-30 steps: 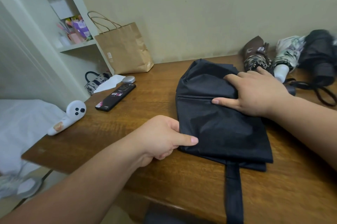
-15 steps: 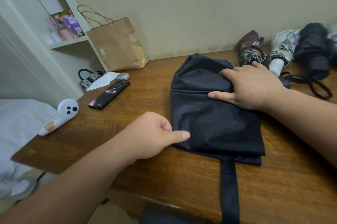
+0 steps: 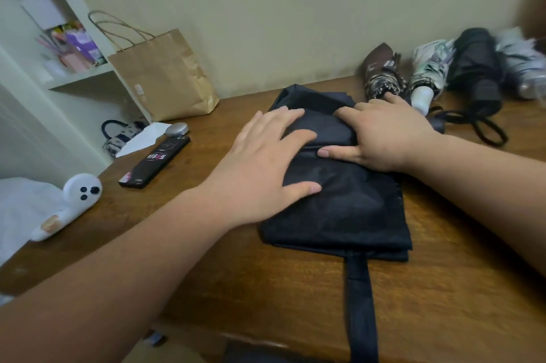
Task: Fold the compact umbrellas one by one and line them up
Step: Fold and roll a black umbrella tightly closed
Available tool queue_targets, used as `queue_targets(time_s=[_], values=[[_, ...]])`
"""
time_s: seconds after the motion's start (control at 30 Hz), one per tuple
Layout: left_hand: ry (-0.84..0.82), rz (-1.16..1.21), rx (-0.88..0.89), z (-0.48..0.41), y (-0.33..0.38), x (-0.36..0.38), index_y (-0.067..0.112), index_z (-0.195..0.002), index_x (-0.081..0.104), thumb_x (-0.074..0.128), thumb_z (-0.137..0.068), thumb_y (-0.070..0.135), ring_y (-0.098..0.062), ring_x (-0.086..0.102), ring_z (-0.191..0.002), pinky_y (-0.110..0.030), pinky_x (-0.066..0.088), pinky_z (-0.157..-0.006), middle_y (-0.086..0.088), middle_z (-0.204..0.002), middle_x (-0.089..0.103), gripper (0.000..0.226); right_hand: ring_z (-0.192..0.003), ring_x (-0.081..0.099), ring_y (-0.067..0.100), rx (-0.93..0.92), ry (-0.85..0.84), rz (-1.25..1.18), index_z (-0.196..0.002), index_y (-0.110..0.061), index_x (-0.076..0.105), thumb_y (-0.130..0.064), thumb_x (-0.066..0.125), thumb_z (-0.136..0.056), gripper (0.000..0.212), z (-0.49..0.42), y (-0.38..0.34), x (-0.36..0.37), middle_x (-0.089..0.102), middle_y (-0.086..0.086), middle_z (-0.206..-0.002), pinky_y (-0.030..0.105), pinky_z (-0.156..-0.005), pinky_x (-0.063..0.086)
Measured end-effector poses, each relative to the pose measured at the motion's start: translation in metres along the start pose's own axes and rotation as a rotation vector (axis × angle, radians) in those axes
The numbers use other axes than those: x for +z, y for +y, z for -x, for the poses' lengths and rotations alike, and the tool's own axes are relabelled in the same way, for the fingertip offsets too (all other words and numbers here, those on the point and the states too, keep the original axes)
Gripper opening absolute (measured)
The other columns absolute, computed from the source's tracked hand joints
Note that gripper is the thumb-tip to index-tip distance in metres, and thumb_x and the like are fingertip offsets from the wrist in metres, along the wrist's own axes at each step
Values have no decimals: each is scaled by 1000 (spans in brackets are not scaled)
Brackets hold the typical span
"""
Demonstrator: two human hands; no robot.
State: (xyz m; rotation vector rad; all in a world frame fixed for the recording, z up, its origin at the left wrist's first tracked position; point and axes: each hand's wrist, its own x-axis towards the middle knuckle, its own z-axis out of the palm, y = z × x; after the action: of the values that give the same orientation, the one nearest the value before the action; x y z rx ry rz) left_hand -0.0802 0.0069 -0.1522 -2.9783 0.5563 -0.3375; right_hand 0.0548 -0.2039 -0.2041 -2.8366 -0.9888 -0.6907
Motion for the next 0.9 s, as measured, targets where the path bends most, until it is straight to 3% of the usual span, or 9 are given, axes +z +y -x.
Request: queue_targets(time_s=[0.1, 0.23, 0.37, 0.43, 0.5, 0.6, 0.67, 0.77, 0.9], values=[[-104, -37, 110, -33, -20, 11, 47, -155, 34, 53, -92, 67, -20, 5, -157, -48, 0, -128, 3, -169, 16, 69, -107, 62, 28, 11, -66, 0, -123, -28, 53, -103, 6, -67, 105, 1, -1, -4, 67, 2, -107, 50, -103, 39], [-187, 90, 111, -51, -39, 19, 48, -158, 20, 42, -90, 74, -14, 13, -157, -46, 11, -128, 7, -170, 19, 76, -112, 59, 28, -34, -141, -69, -134, -28, 48, -102, 27, -66, 103, 1, -1, -12, 64, 2, -114, 47, -109, 34], [-298, 145, 37, -58, -30, 29, 48, -160, 1, 44, -80, 83, -10, 19, -155, -32, 22, -124, 11, -170, 17, 98, -110, 58, 26, -66, -139, -106, -137, -29, 49, -97, 39, -66, 99, 0, 4, -15, 64, 0, -117, 36, -90, 40], [-314, 156, -7, -61, -27, 25, 50, -159, 4, 48, -75, 87, -13, 37, -145, -34, 37, -113, 13, -159, 37, 102, -105, 60, 24, -111, -111, -140, -130, -28, 54, -97, 39, -68, 95, -1, 7, -11, 65, -1, -110, 37, -84, 47], [-316, 20, -12, -62, -22, 21, 49, -157, 10, 39, -68, 95, -16, 45, -134, -38, 40, -106, 12, -143, 48, 105, -103, 61, 24, -154, -90, -190, -125, -25, 59, -96, 39, -68, 93, 0, 9, -6, 65, -1, -106, 42, -83, 51], [-188, -233, -16, -60, -15, 30, 41, -151, 21, 14, -67, 103, -17, 48, -125, -45, 29, -110, 10, -128, 51, 105, -101, 61, 26, -173, -50, -241, -124, -23, 62, -93, 44, -68, 91, 0, 9, -3, 65, -1, -103, 44, -81, 53], [-74, -213, -11, -57, -13, 39, 33, -152, 29, 10, -71, 100, -19, 43, -133, -49, 18, -118, 7, -136, 49, 107, -103, 60, 26, -179, -34, -252, -126, -22, 62, -90, 47, -69, 91, 0, 9, -3, 65, 1, -106, 42, -82, 52], [-101, -33, 27, -56, -13, 44, 28, -162, 11, 22, -79, 95, -14, 20, -153, -40, 3, -126, 7, -166, 24, 108, -103, 58, 26, -195, 68, -289, -126, -16, 64, -79, 56, -77, 81, 0, 7, -3, 64, 4, -108, 34, -84, 46], [-93, 122, 53, -54, -15, 45, 40, -161, -1, 23, -77, 93, -15, 31, -150, -34, 21, -123, 16, -165, 27, 103, -89, 59, 29, -130, 427, -341, -108, -3, 71, -42, 64, -96, 41, 4, 9, -23, 64, 12, -95, 37, -83, 49]])
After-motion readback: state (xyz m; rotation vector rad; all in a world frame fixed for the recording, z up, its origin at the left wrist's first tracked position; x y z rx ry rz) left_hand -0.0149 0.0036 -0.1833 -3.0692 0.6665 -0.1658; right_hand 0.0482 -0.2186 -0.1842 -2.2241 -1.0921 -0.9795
